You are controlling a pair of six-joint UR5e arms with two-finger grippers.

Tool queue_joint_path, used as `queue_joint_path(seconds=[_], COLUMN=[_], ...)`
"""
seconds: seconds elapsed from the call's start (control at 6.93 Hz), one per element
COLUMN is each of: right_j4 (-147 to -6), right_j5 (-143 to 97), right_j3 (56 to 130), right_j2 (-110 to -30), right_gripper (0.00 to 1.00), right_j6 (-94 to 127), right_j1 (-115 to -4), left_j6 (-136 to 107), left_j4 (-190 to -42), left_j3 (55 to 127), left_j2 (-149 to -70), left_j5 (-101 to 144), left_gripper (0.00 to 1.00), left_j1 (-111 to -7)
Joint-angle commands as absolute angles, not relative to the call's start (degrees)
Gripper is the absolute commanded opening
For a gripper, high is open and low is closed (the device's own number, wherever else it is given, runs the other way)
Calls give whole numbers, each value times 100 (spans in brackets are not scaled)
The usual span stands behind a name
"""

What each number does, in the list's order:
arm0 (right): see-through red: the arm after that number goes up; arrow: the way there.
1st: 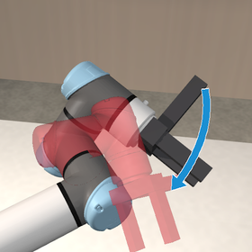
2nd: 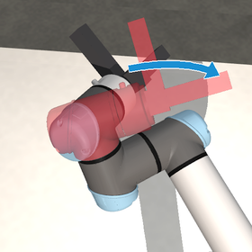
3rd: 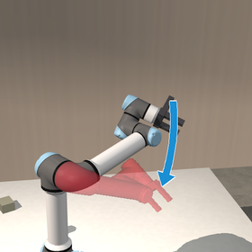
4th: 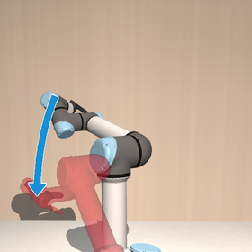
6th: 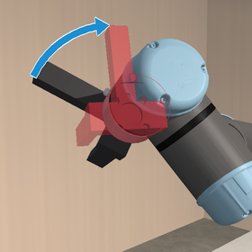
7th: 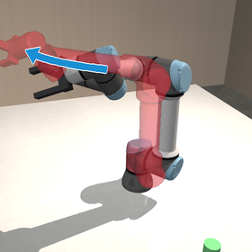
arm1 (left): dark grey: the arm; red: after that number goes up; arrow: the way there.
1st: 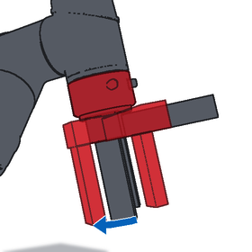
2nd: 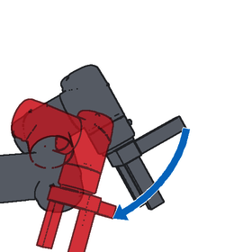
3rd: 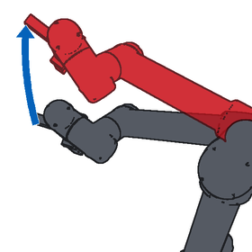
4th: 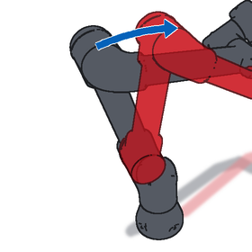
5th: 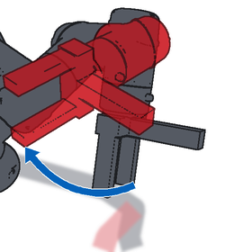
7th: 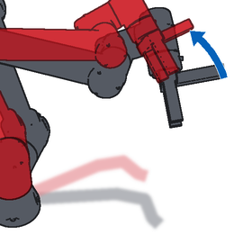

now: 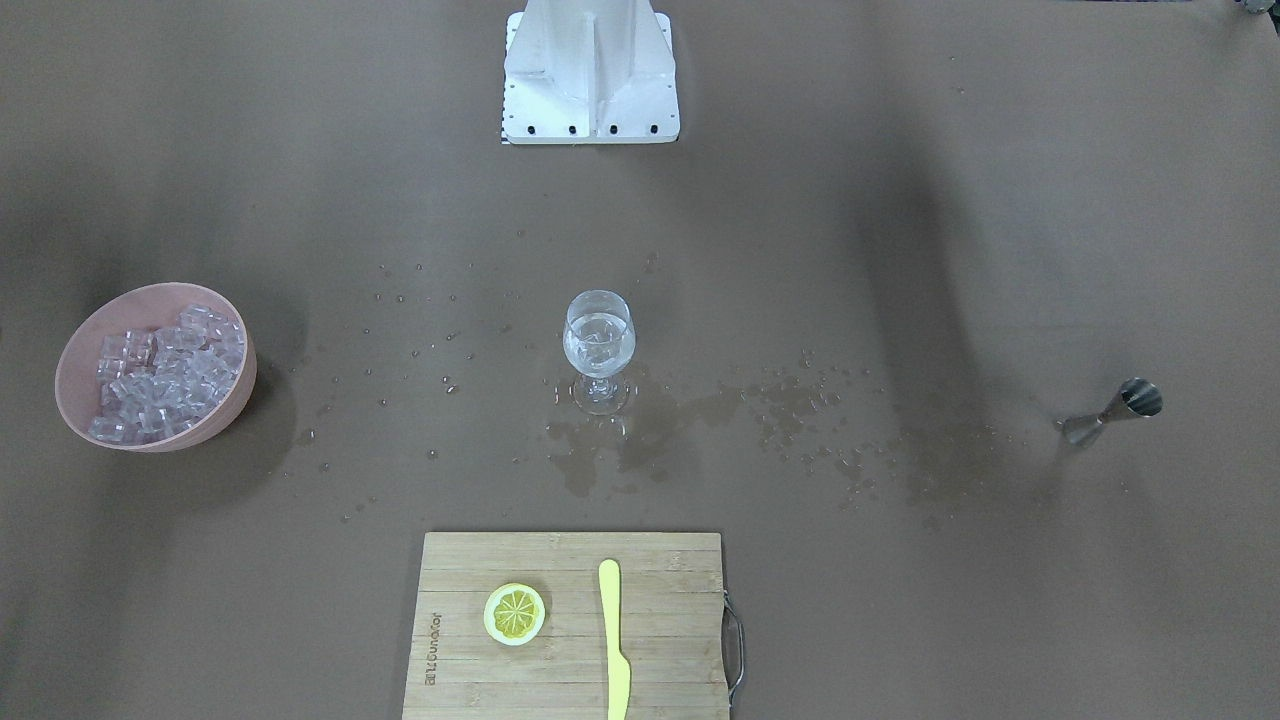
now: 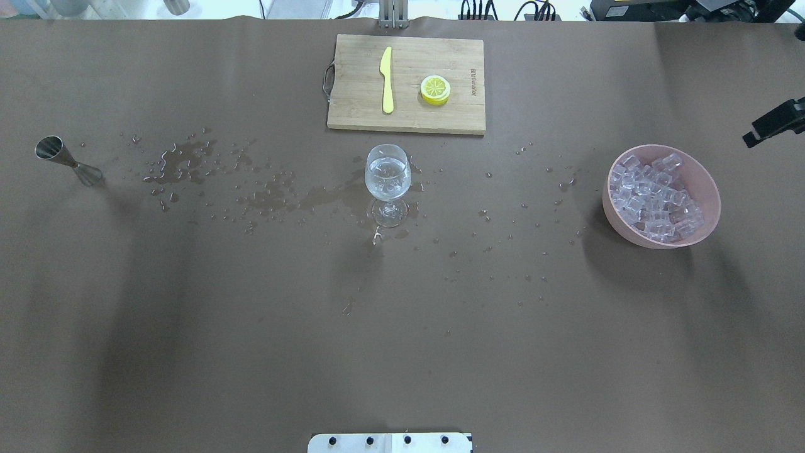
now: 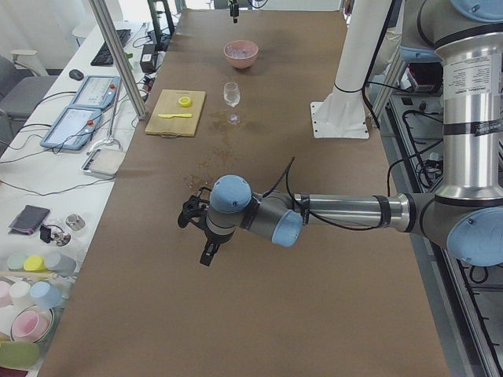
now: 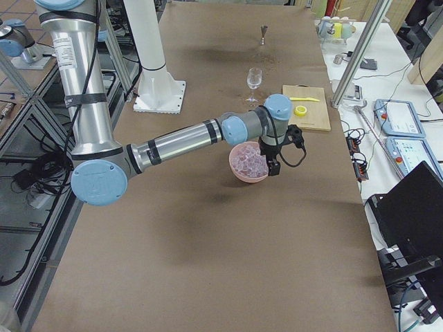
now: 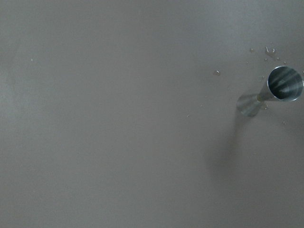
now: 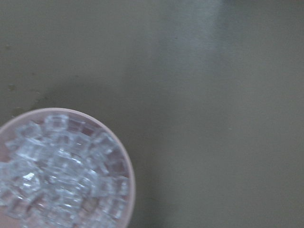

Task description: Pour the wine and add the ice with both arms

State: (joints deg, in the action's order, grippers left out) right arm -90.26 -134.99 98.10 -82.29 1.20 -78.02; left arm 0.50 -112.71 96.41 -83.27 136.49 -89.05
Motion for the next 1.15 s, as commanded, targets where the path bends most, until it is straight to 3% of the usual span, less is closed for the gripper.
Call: queue_joint_path(seconds=[0.0,0.43,1.01], right_j4=[-8991,-9316,-9246], right_j5=[-13719,-14053,-14001], right_j3=[8949,8886,9078], right_j2=[-8288,-8288,-8253], right_gripper=[100,100,100], right_j6=[-1149,-1081,-107], right_j1=[-8515,-9175,-9167], left_j6=[53,9,-26], left_j4=[-11303,-11381,-11021], left_j3=[9694,9781,9650], left_j2=[-8175,-7797,-8077], left_j5=[13606,13149,13175], left_gripper=[99,99,99], left_j1=[-8930,-8991,-8956])
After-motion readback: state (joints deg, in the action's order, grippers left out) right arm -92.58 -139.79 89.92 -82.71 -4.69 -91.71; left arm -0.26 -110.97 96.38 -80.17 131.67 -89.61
